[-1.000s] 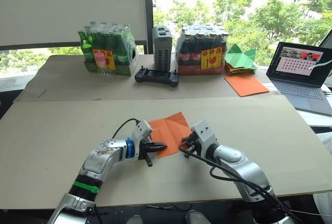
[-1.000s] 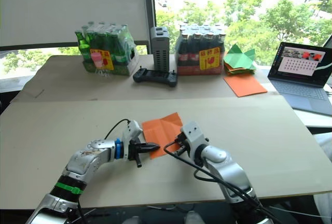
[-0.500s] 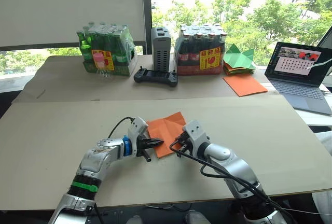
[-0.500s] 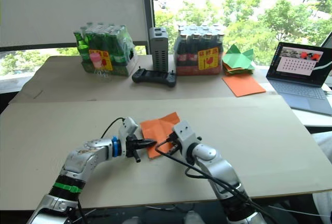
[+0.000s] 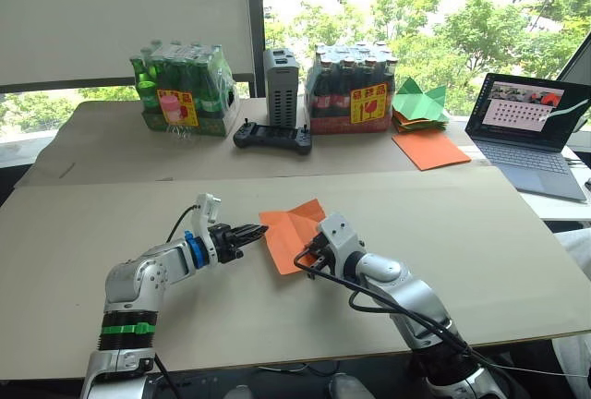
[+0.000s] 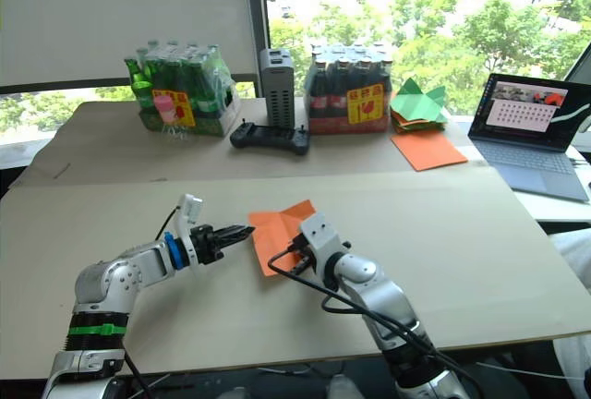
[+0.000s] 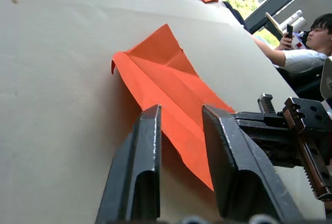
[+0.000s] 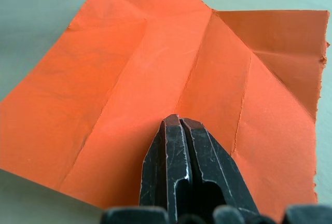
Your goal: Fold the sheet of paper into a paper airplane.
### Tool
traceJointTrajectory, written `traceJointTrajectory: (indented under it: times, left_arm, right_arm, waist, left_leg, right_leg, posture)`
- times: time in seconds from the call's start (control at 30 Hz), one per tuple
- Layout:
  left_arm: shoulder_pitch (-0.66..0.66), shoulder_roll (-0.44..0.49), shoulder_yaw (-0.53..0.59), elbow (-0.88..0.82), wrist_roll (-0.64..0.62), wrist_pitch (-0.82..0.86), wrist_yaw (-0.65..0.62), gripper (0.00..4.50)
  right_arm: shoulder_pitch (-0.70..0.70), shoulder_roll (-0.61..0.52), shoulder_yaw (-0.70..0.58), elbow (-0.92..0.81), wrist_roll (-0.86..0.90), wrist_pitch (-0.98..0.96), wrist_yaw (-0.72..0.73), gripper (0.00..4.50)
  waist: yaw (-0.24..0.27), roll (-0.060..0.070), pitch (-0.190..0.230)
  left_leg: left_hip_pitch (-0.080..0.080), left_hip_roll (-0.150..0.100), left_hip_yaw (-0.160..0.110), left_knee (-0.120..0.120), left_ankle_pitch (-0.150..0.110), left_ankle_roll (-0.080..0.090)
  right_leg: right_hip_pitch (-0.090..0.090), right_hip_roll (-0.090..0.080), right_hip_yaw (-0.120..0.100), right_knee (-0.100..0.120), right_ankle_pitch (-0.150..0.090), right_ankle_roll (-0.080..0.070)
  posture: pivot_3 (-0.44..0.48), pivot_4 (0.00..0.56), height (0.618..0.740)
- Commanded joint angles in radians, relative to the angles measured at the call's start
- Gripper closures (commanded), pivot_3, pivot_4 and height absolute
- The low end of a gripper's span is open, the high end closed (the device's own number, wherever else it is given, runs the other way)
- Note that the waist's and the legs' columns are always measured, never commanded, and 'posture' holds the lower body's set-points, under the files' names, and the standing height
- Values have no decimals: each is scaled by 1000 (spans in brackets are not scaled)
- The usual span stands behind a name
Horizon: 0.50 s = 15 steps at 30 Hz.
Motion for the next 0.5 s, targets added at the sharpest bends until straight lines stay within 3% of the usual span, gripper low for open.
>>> traceJointTrajectory:
  times: [0.03, 0.5]
  left_arm:
    - [-37, -2, 28, 25, -23, 6, 21, 2047]
    - [-131, -42, -39, 205, 30, -35, 5, 2047]
  right_arm:
    - [6, 5, 18, 16, -6, 2, 11, 4500]
    - [21, -3, 14, -6, -11, 17, 5, 4500]
  waist:
    - [0, 0, 0]
    - [-1, 0, 0]
  left_leg:
    - [0, 0, 0, 0, 0, 0]
    - [0, 0, 0, 0, 0, 0]
  right_leg:
    - [0, 0, 0, 0, 0, 0]
    - [0, 0, 0, 0, 0, 0]
  posture:
    - [0, 150, 740]
    - [0, 150, 740]
